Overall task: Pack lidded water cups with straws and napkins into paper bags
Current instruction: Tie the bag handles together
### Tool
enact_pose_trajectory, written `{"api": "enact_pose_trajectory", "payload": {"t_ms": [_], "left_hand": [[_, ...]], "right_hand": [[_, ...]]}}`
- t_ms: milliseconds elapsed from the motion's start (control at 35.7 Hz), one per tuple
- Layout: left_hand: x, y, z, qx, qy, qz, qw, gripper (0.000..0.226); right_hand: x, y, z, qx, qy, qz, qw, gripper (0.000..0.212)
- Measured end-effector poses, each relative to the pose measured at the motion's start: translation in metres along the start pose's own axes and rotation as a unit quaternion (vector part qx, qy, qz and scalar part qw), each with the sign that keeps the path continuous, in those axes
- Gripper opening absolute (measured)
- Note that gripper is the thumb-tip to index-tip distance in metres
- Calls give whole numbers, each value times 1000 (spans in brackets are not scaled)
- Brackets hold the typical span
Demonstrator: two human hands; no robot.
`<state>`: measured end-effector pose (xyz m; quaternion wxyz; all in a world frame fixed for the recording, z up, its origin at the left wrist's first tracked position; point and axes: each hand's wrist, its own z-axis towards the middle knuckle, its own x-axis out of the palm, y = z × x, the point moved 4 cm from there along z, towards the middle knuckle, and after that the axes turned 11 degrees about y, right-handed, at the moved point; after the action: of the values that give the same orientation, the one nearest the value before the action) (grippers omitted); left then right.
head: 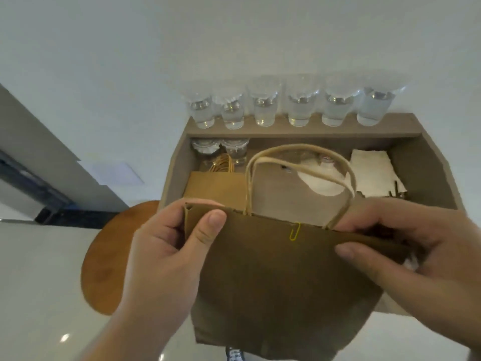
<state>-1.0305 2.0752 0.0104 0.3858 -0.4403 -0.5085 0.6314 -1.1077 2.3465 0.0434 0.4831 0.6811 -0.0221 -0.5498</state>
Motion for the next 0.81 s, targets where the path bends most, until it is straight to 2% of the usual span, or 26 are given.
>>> {"api": "enact_pose_trajectory", "payload": {"t_ms": [140, 252, 448, 532, 588, 673, 757, 813], "left_hand": [[-56, -4, -41, -22, -85, 18, 996, 34], [-112, -6, -68, 6, -155, -47, 987, 24], [-228, 29, -123, 16, -224, -59, 973, 18], [-288, 53, -152, -2, -223, -42, 974, 14], [-316, 68, -167, -33, -219, -20, 975, 10], [-389, 93, -196, -65, -210, -4, 976, 7], [-443, 114, -215, -87, -196, 28, 976, 12], [-471, 125, -222, -106, -198, 34, 974, 20]], "right_hand": [[30, 48, 18, -56, 47, 53, 996, 16], [68, 104, 36, -109, 84, 39, 990, 12], [170, 205, 60, -163, 165, -20, 973, 5], [235, 247, 79, -148, 233, -80, 958, 23], [272, 267, 87, -121, 309, -130, 934, 33], [353, 315, 102, -80, 419, -165, 889, 35], [418, 348, 110, -51, 508, -169, 843, 38], [448, 365, 115, -43, 540, -162, 825, 42]]}}
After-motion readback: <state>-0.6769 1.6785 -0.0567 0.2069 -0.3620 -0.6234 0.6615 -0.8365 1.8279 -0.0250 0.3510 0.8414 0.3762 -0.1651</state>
